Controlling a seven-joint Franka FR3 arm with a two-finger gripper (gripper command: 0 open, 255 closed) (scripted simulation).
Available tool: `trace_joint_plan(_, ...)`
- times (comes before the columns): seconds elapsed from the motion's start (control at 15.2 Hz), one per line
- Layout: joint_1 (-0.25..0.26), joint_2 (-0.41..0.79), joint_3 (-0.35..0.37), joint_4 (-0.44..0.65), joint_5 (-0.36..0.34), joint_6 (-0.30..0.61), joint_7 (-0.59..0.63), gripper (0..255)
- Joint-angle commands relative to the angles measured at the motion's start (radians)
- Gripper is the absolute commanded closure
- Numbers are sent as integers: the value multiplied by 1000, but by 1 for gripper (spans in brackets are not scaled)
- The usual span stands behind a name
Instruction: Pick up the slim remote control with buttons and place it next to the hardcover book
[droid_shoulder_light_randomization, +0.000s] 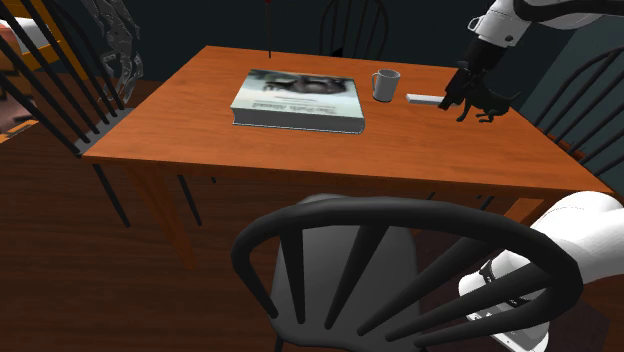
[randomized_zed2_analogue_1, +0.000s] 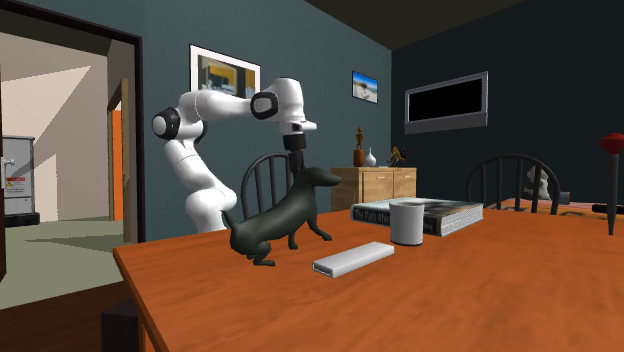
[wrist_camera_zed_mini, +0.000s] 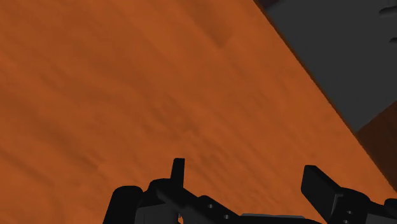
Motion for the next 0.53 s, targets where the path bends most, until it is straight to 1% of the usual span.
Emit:
trace_joint_plan(0.0, -1, 38, -48, 16, -26, 12, -89, 0)
trace_joint_plan(0.26, 7, 142, -137, 73, -59, 44, -253, 0)
trace_joint_plan(0.46, 16, 235, -201, 132, -68, 67, -378, 0)
